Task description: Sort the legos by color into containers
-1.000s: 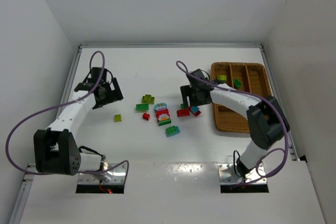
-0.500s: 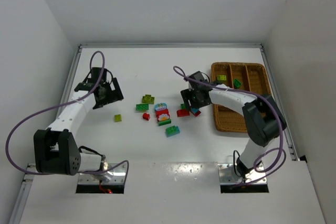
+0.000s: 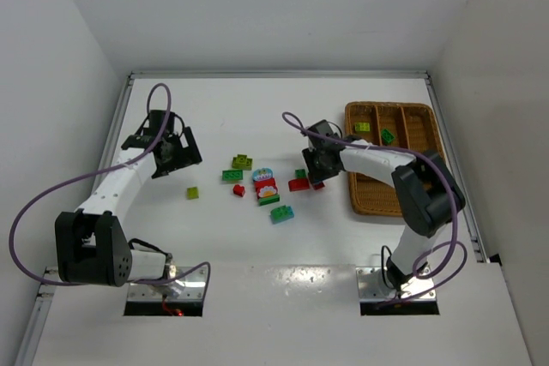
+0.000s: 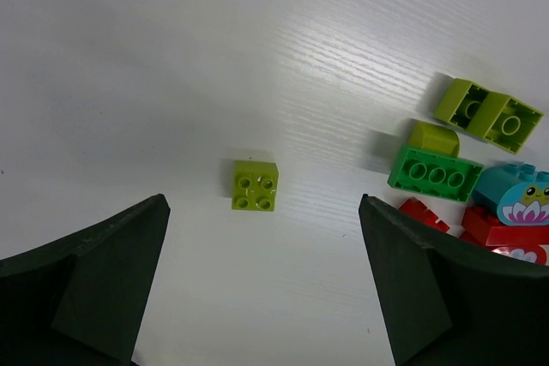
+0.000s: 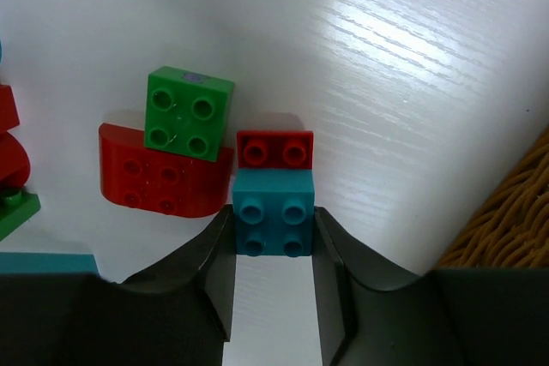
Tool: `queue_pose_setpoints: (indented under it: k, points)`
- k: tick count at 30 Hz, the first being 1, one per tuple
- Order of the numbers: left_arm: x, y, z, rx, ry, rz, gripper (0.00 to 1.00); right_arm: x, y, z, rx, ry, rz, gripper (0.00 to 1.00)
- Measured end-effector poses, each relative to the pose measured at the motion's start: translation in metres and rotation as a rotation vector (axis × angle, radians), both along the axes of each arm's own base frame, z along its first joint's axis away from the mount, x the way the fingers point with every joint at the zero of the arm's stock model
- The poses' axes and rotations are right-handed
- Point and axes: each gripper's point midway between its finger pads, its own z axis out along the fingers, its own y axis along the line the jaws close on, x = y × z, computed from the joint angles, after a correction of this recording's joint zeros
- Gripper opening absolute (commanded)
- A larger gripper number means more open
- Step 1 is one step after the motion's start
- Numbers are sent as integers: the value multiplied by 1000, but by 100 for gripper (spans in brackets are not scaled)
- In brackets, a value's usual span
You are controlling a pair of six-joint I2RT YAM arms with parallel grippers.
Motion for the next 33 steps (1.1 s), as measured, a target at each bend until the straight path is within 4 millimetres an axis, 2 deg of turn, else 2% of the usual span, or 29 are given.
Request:
queue_pose_setpoints:
  k: [1,2,4,6,10,13,16,18,24,28,33]
  points:
    - [0,0,0,-2,0,-1,100,0,0,1,0,-3,-4,20]
    - [0,-2,0,-8,1,-6,100,1,-1,3,-1,-8,-9,15]
    - [0,-14,1,-69,-2,-47,100,1,-2,12,11,-24,-19,15]
    - [5,-45,6,-206,-48,-144,100,0,-1,27,42,-48,-24,15]
    - [-1,-119,31,-454,-131,-414,100,-5,12,76,232,-105,5,15]
    - [-15,-172,59,-623,-206,-655,100,-21,21,118,442,-142,55,15]
    - [-38,-205,79,-757,-235,-850,100,-37,36,157,654,-157,138,15]
    - [-52,-217,87,-817,-244,-942,100,-50,50,169,765,-128,208,15]
    - [-79,-235,106,-917,-277,-1150,100,-86,72,174,966,33,315,16]
    - [-91,-244,107,-943,-268,-1232,100,-92,80,187,1040,60,368,16]
    - [-97,-255,104,-943,-239,-1301,97,-98,86,199,1092,75,421,16]
